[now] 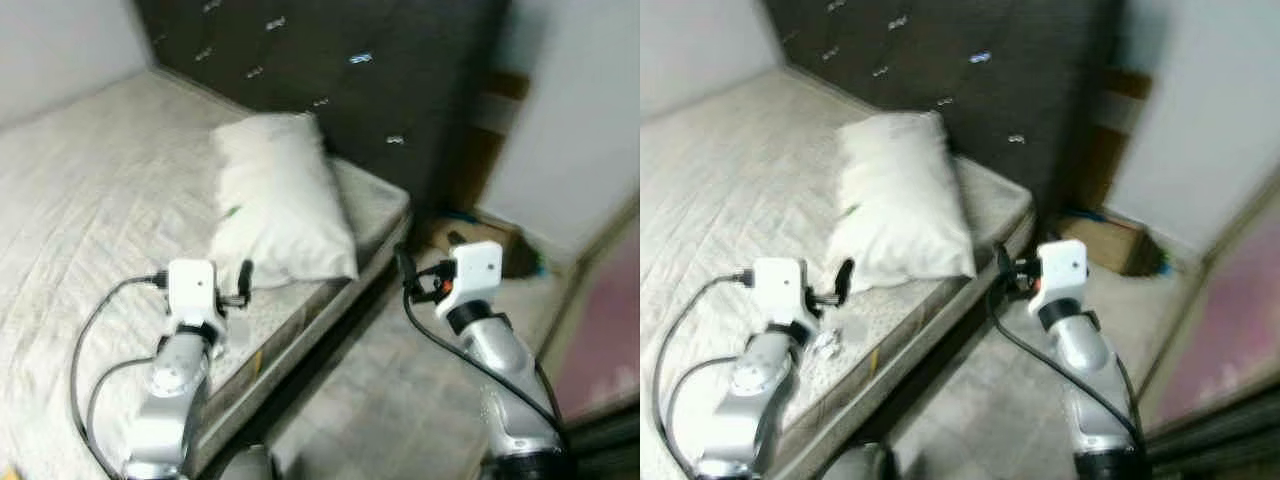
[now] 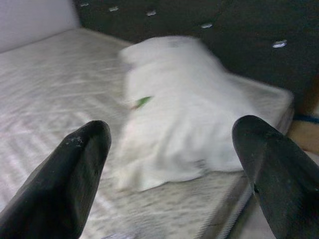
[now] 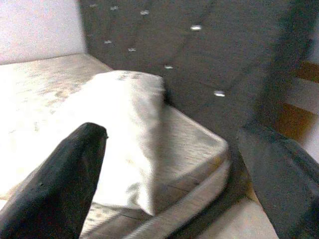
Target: Clean up the room
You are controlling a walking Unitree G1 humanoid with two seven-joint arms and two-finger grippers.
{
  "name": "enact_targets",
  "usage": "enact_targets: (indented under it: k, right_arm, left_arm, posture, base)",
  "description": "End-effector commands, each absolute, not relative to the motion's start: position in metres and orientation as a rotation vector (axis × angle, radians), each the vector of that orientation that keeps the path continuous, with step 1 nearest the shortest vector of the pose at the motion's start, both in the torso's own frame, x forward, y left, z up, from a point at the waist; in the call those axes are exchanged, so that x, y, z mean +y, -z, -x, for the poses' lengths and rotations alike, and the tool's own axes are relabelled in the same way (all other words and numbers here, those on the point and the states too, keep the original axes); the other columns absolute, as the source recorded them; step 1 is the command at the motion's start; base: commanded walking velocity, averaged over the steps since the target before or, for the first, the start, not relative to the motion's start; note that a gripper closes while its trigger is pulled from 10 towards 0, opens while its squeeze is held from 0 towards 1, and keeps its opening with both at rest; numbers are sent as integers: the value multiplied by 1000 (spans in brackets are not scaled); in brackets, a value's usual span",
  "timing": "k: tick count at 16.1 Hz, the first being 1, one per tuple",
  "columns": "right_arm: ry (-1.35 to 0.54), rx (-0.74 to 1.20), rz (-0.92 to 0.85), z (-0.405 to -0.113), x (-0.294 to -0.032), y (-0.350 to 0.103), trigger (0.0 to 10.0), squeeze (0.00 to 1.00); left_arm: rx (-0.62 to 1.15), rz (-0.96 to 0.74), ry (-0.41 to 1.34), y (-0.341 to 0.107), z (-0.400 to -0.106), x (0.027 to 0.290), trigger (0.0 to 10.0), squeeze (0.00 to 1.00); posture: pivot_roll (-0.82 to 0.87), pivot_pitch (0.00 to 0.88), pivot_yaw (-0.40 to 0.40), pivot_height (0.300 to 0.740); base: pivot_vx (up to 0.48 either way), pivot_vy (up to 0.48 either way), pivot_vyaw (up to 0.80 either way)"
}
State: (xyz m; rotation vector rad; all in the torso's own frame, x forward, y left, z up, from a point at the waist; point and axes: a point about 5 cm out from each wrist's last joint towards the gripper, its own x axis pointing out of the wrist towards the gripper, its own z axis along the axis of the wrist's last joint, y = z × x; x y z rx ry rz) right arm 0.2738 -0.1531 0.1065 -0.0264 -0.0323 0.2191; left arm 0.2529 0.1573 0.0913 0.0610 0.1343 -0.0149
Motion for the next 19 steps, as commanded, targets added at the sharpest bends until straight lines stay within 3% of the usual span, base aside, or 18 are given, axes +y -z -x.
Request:
enact_targets:
  k: [1, 10, 13, 19]
  right_arm:
    - [-234, -49, 28, -274, -149, -111, 10000, 0]
    - [-201, -50, 19, -271, -148, -110, 10000, 0]
    - [-184, -50, 27, -273, -153, -110, 10000, 0]
    - [-185, -57, 29, -276, -152, -113, 10000, 0]
  left_arm:
    - [129, -93, -2, -92, -253, 161, 10000, 0]
    - [140, 6, 10, -92, -251, 158, 10000, 0]
    - [94, -95, 35, -94, -251, 158, 10000, 0]
    - [41, -8, 17, -102, -251, 154, 10000, 0]
  posture:
    - [19, 75, -14, 740]
    - [17, 70, -11, 740]
    - [14, 68, -17, 740]
    - [18, 68, -27, 740]
  base:
    - [0, 0, 775]
    - [0, 0, 775]
    - [0, 0, 777]
    - [0, 0, 777]
